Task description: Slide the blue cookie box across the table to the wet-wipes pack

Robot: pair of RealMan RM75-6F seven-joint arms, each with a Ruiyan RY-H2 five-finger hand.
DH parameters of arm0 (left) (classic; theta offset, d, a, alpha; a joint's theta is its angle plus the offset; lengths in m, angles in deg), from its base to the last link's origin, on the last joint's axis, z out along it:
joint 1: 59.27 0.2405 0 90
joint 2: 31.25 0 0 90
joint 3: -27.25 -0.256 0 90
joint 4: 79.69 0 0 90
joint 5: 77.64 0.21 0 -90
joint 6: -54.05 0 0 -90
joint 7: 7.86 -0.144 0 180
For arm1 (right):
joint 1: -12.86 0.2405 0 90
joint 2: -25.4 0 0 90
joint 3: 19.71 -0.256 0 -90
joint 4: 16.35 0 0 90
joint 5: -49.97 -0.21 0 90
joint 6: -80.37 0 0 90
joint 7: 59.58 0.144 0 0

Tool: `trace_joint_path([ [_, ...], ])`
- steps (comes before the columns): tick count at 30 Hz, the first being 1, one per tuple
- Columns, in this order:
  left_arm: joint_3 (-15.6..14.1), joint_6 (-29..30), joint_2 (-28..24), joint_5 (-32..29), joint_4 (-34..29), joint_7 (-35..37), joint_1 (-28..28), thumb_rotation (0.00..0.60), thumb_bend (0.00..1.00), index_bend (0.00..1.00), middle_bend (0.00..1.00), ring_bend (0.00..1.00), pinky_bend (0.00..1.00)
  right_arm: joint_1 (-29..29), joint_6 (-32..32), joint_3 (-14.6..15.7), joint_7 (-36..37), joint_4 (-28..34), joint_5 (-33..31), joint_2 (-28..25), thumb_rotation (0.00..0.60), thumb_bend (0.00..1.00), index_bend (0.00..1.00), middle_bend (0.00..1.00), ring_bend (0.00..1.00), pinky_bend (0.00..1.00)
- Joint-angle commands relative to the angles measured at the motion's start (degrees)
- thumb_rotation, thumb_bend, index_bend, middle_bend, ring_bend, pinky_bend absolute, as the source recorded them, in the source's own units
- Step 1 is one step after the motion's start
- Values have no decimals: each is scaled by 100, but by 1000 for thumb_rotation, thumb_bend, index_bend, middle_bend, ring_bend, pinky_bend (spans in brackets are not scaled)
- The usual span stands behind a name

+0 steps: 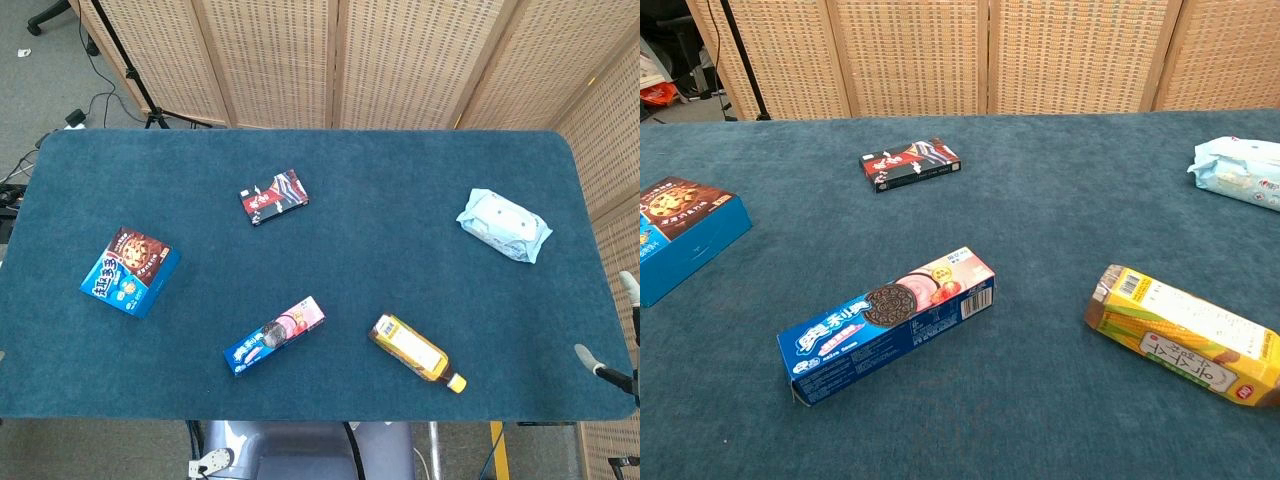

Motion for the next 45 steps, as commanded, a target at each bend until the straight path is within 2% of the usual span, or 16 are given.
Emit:
trace_joint_path([
  [1,28,-47,-43,-14,-54,-46,24,600,0,0,0,0,0,-5,-7,-2,13,4,-17,-15,600,0,0,0,0,0],
  [13,129,-134,-31,169,-61,44,68,600,0,0,0,0,0,-33,-234,73,-44,91,-173,-213,600,0,0,0,0,0],
  [15,137,-475,-97,295,-7,636,-50,600,0,0,0,0,0,-5,-454,158,-191,170,-205,-348,600,0,0,0,0,0],
  [17,315,-1251,-81,141,297,1637,-389,600,0,0,0,0,0,77,-681,249,-336,148,-134,-392,600,0,0,0,0,0],
  [21,527,-2169,6,17,687,2642,-802,600,0,0,0,0,0,127,-704,221,-430,139,-151,-295,600,0,0,0,0,0],
  [26,720,-2918,140,120,1180,4161,-1158,600,0,0,0,0,0,152,-726,183,-517,141,-241,-235,600,0,0,0,0,0],
  [31,870,-3539,532,-11,1909,4967,-1433,600,0,0,0,0,0,186,-775,113,-547,181,-403,-216,600,0,0,0,0,0],
  [34,958,-4330,656,-48,2109,6086,-1667,600,0,0,0,0,0,186,-773,105,-548,175,-432,-199,600,0,0,0,0,0],
  [39,952,-4762,832,473,2496,7333,-1964,600,0,0,0,0,0,187,-776,120,-492,160,-408,-202,600,0,0,0,0,0],
  [44,788,-4925,946,968,2698,7881,-2248,600,5,0,0,0,0,190,-766,124,-440,151,-380,-209,600,0,0,0,0,0],
  [45,768,-4953,953,1020,2686,8028,-2293,600,47,0,0,0,0,192,-768,124,-431,149,-380,-209,600,0,0,0,0,0],
])
